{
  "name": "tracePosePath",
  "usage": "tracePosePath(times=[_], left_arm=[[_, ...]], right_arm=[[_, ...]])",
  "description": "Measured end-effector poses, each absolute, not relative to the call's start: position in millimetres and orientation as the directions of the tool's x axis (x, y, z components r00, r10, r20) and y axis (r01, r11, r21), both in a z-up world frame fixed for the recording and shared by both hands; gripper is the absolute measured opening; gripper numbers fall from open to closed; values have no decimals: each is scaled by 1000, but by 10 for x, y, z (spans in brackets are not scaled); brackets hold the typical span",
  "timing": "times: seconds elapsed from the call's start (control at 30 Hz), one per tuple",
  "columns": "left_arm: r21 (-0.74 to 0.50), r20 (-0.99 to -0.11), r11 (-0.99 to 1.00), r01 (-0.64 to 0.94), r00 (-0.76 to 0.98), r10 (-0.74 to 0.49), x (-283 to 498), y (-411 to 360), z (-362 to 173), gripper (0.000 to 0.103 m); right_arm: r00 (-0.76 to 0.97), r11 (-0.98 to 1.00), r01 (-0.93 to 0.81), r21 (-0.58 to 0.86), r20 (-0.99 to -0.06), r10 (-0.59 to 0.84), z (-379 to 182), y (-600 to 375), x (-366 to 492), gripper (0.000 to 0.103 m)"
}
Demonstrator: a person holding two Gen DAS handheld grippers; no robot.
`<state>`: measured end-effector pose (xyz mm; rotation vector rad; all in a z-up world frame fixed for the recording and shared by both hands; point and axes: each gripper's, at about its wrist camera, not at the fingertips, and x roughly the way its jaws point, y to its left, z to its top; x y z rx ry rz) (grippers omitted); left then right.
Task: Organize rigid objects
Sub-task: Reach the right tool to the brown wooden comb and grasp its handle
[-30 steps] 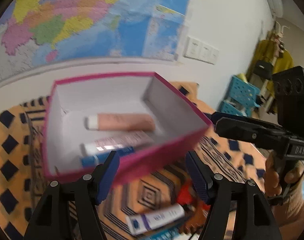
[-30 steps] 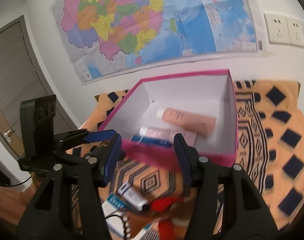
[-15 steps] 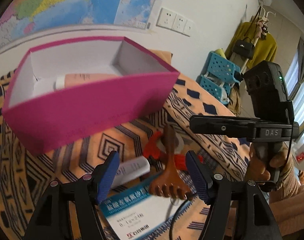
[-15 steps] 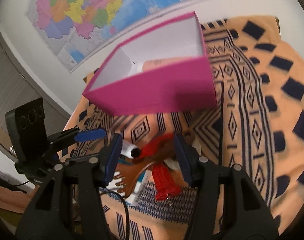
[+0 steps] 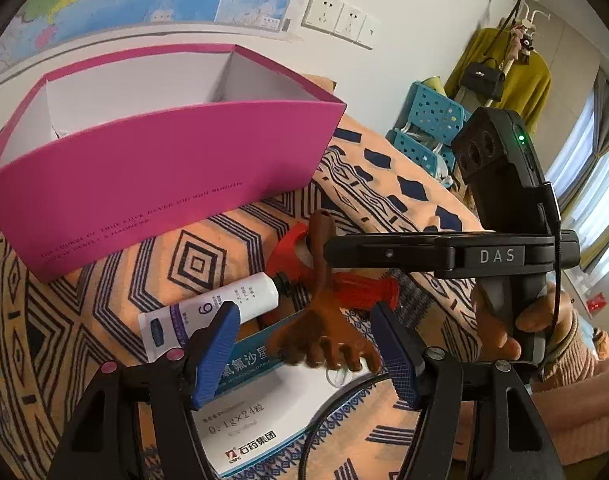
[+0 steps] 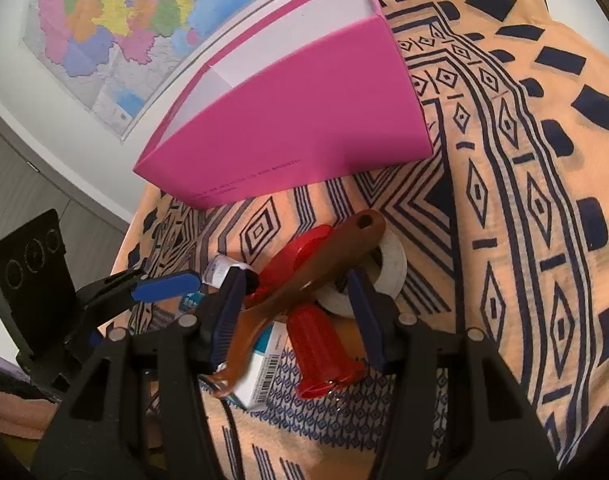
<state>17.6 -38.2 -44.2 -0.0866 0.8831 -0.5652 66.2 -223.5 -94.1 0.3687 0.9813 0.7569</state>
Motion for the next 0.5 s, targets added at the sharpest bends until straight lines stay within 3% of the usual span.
tracePosePath(times=[0.5], left_arm=[[-323, -724, 834, 448, 450, -523, 212, -494, -556, 69]], right_arm=[[341, 699, -377, 608, -610, 715, -983, -2155, 713, 56]])
